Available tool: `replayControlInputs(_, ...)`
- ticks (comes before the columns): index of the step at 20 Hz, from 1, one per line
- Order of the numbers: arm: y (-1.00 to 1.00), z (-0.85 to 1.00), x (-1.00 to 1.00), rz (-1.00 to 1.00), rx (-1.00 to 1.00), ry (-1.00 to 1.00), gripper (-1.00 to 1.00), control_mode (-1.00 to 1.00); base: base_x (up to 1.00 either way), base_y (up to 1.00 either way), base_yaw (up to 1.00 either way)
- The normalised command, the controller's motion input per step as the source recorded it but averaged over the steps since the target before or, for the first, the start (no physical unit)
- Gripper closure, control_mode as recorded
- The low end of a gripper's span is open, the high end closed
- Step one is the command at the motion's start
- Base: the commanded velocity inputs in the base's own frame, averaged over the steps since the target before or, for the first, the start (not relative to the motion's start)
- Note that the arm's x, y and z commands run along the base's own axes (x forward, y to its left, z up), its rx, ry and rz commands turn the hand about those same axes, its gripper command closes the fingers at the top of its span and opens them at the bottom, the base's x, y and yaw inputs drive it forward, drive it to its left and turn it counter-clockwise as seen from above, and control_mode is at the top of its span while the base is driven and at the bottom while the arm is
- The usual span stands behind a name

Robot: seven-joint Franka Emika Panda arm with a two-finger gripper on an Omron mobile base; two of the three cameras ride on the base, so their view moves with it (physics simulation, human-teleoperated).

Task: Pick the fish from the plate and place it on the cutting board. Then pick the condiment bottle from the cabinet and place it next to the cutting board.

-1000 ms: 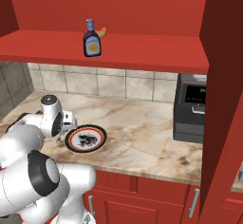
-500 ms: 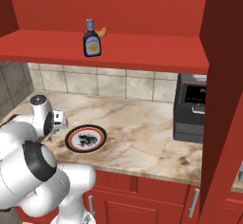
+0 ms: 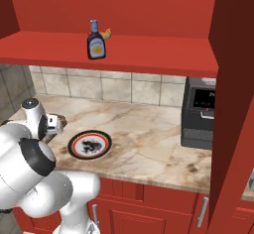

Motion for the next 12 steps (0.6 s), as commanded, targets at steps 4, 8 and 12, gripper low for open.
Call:
replayControlInputs(4,0.34,0.02,0.00,0.00,0.00,0.00,1.00,-1.00,0.00,0.00,0.00)
replayControlInputs(8,0.33,0.01,0.00,0.00,0.00,0.00,1.00,-1.00,0.00,0.00,0.00)
replayControlInputs(12,0.29,0.00,0.00,0.00,0.00,0.00,1.00,-1.00,0.00,0.00,0.00)
